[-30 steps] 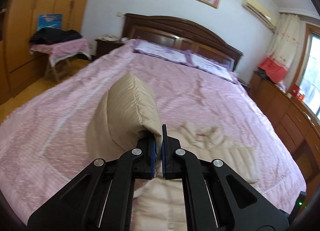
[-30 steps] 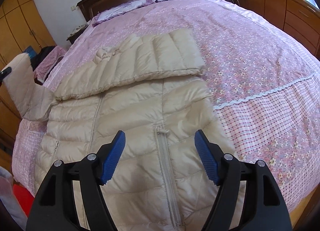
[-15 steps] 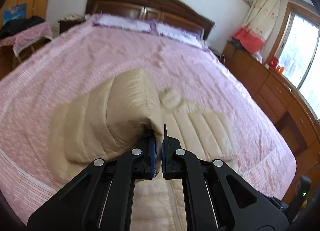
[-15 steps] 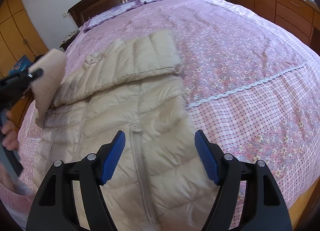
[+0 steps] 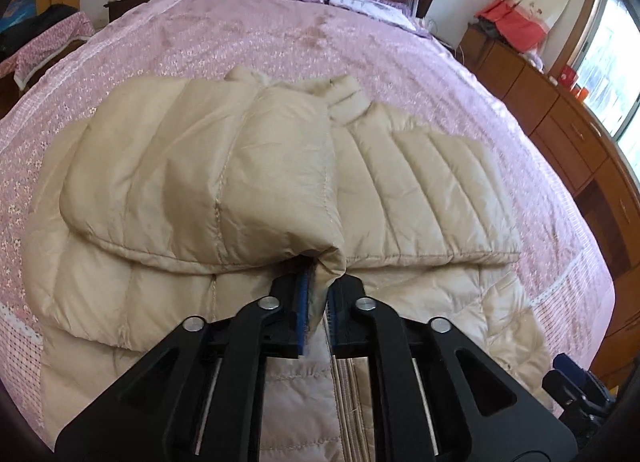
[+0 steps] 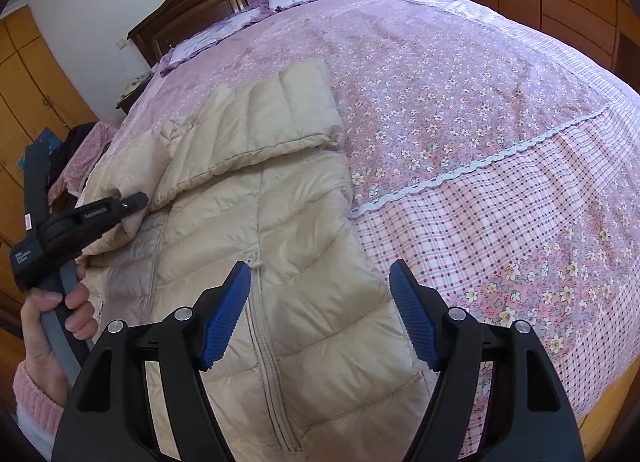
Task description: Fold large clothes
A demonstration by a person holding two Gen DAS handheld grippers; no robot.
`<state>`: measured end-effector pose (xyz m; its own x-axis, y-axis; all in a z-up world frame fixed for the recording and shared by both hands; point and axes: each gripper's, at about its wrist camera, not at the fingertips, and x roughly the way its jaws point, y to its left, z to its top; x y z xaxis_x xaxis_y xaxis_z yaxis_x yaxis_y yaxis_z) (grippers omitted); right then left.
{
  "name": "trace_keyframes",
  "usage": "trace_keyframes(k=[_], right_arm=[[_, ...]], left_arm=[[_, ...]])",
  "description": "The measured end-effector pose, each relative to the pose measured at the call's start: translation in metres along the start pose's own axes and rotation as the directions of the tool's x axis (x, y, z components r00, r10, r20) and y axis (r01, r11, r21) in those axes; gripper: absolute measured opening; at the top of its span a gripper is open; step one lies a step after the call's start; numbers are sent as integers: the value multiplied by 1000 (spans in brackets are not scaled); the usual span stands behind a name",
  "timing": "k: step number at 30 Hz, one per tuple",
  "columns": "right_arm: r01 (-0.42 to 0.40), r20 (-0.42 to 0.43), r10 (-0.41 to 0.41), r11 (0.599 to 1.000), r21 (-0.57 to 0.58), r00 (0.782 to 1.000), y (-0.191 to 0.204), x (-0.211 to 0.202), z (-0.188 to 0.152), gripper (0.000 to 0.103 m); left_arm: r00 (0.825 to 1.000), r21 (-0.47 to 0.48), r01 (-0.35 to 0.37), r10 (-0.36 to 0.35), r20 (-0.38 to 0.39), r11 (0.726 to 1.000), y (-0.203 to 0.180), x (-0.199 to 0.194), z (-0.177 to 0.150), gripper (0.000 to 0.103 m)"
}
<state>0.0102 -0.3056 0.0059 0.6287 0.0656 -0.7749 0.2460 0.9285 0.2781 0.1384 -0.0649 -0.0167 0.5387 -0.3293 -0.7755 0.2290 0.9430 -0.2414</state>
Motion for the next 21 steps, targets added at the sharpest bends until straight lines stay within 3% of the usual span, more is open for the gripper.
trace_keyframes(k=[2,5,8,16,21], right_arm=[[1,1,-1,1000,-2,1000,1,0,0,71],[0,1,0,1000,2,1000,0,2,2,71],[-2,3,2,1000,2,1000,1,2,2,71],[-42,-2,42,998,-42,999,22,5,9,71],[-97,-35,94,990,-100,995,57,14,19,71]], left_arm=[[1000,-2,8,-9,-16,1000,-2,-1,-2,34],[1000,0,25,-25,-10,1000,-4,-12,-2,56],[1000,17,25,-25,-15,1000,-6,-25,-4,67],[997,-19,-66,65,-44,998,27,-62,-22,72],[984,-70,-173,171,-40,982,69,-81,-33,73]])
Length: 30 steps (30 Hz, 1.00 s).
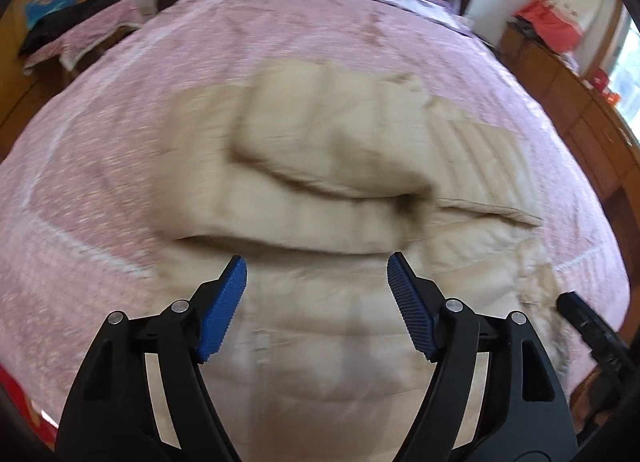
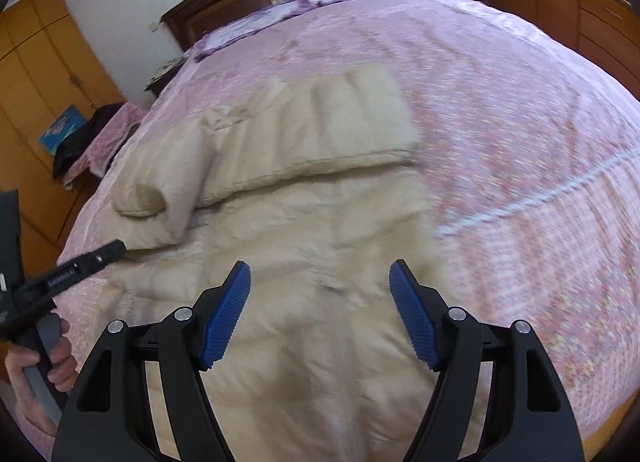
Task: Fold large clothes
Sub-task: 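Open the left gripper and withdraw it from the jacket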
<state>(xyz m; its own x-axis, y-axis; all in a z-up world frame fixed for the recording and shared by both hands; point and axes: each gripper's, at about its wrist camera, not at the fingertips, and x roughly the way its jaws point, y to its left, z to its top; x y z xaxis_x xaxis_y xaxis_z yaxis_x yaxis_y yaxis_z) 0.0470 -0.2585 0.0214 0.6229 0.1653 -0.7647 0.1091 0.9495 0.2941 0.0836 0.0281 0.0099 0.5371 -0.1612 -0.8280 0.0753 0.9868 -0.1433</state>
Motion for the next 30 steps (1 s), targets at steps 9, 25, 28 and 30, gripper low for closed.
trace_keyframes(k=[9,25,28,30], right_arm=[[-142,-85,136,988,-69,987,73,30,25,71],[-90,-40,83,967,-237,996,198,90,45,83],[-85,-50,75,965,-249,996,210,104,46,84],[-67,-54,55,963,-262,997,217,117,47,84]], left_arm=[[995,-74,-99,98,-16,992,58,0,-9,73],[992,-132,-114,106,-68,985,115,11,-20,74],[992,-128,-115,107,-66,985,117,10,-23,75],[993,-129,-109,101,-67,986,119,10,-24,75]])
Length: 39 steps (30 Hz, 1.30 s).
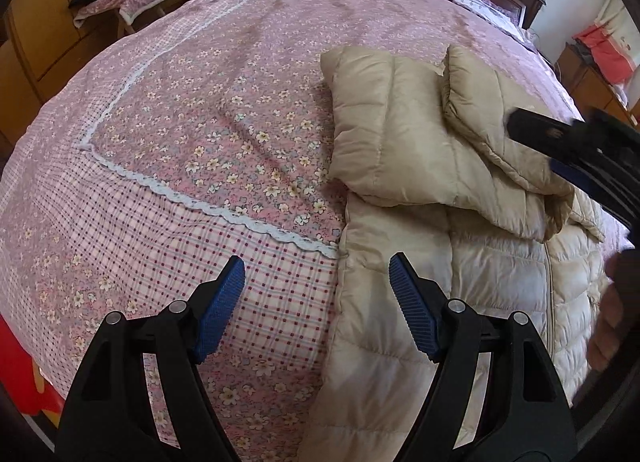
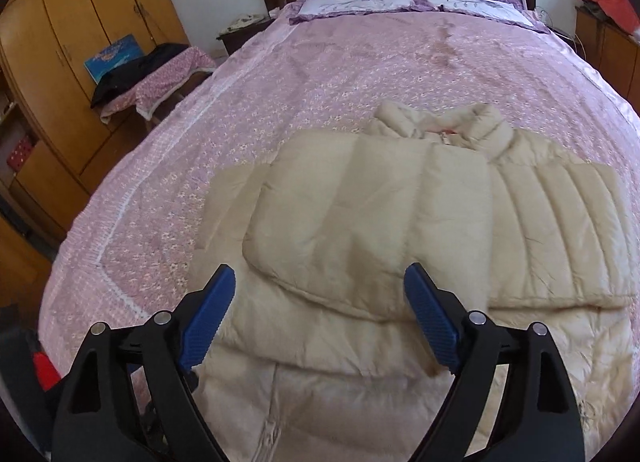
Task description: Fold large clothes
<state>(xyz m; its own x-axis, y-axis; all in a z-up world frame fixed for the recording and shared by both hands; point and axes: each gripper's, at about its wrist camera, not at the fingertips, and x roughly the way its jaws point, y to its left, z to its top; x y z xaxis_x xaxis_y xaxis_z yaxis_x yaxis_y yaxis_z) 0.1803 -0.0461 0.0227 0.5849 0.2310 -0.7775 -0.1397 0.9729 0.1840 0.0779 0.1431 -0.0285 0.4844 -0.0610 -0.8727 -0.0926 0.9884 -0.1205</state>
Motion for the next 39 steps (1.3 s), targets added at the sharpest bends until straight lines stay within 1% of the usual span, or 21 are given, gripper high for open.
trace_keyframes(k=[2,5,6,7,8,10,11,12,13,16,21,24,28,33,35,37,39], right_arm=[[15,-11,-15,1000,-3,1000,1,9,0,84],[23,-68,-24,1000,-6,997,-4,31,-3,84],[29,-81,-29,1000,-7,996,-5,36,-4,82],[34,-89,-34,999,-5,995,-7,41,-5,74],[39,-93,-39,999,-2,995,-9,43,-6,69],[39,-96,-36,999,29,995,-19,47,-9,41],[26,-98,-21,998,48,995,-24,47,-10,33],[20,-97,-14,998,57,995,-27,47,-10,16],[16,-92,-11,998,62,996,-29,45,-10,8],[-33,-57,38,996,88,998,-41,30,-8,5],[-67,43,64,995,78,997,-53,-12,3,4],[-68,98,60,994,82,993,-67,-38,11,4],[-40,157,22,993,109,987,-98,-67,15,4],[3,168,-33,985,175,985,-144,-85,6,4],[25,153,-59,977,214,986,-164,-82,-2,4],[21,132,-58,964,265,989,-182,-77,-11,4],[39,111,-74,956,292,991,-194,-72,-19,5]], left_arm=[[1000,0,3,-3,-3,1000,1,1,-1,75],[1000,-5,9,-9,-8,1000,2,3,-3,74],[1000,-6,13,-13,-8,1000,1,2,-4,74],[1000,-6,17,-17,-8,1000,2,3,-4,74],[1000,-5,23,-23,-9,1000,1,3,-5,74],[1000,-3,27,-28,-8,1000,-1,3,-5,74],[1000,-1,28,-28,-9,1000,-2,3,-5,74],[1000,2,29,-29,-9,1000,-4,3,-6,74],[999,5,31,-31,-7,1000,-5,3,-5,74],[999,19,37,-37,0,999,-12,0,-4,74],[999,43,52,-53,14,998,-27,-5,0,74],[998,63,56,-57,16,996,-36,-5,4,74],[998,84,64,-66,13,994,-48,-5,7,74],[997,117,75,-78,23,990,-64,-8,11,74],[997,131,71,-75,26,989,-69,-7,13,74],[997,133,66,-71,35,989,-73,-7,14,74],[996,127,74,-80,37,989,-77,-6,17,74]])
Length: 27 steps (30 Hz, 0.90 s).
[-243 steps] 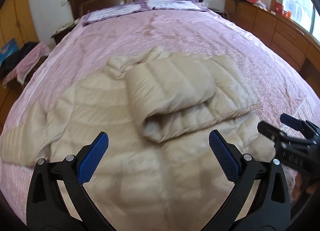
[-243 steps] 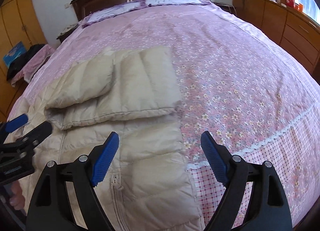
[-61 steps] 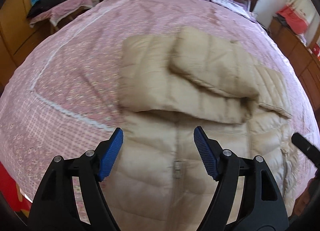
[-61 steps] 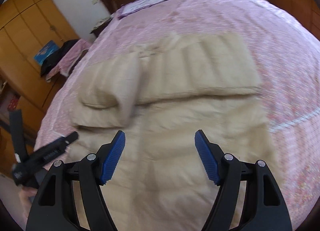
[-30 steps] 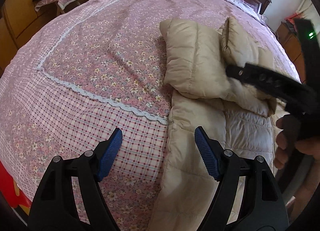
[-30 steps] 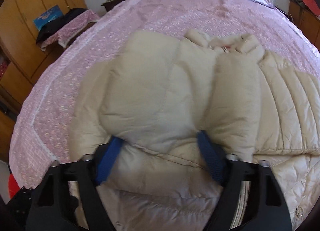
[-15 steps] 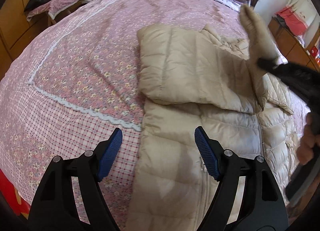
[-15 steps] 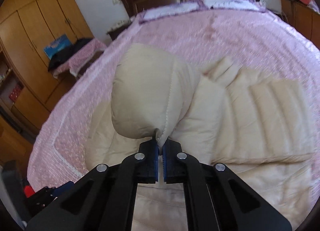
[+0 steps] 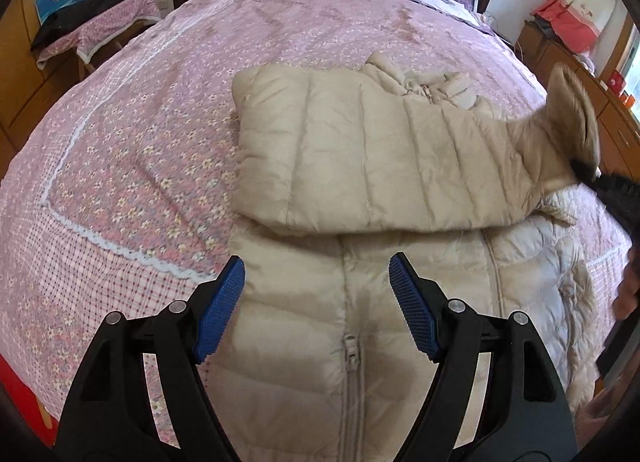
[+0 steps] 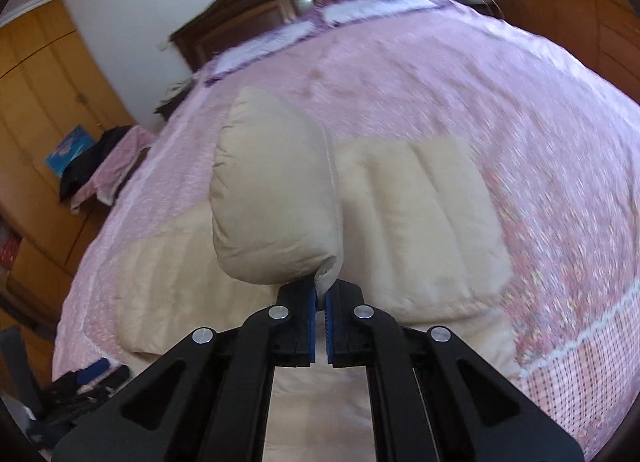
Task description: Fold large clothes
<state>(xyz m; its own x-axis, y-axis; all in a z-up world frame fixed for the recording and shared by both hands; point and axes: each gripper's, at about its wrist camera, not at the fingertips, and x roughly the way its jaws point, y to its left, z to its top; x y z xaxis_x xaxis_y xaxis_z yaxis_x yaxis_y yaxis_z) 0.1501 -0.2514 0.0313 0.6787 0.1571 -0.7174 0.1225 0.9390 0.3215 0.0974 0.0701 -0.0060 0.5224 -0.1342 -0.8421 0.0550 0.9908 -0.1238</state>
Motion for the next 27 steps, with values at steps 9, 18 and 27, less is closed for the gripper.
trace_keyframes(k=[9,18,27], right_arm=[[81,-21,-81,996,30,997,-37,1,-15,40],[105,9,-105,994,39,994,-54,-10,-14,25],[242,-56,-241,970,15,969,-72,31,-12,12]], left_arm=[[1000,25,-22,21,13,999,-14,4,16,74],[999,46,-32,30,36,998,-16,5,25,74],[994,67,-105,105,11,992,-12,62,48,74]])
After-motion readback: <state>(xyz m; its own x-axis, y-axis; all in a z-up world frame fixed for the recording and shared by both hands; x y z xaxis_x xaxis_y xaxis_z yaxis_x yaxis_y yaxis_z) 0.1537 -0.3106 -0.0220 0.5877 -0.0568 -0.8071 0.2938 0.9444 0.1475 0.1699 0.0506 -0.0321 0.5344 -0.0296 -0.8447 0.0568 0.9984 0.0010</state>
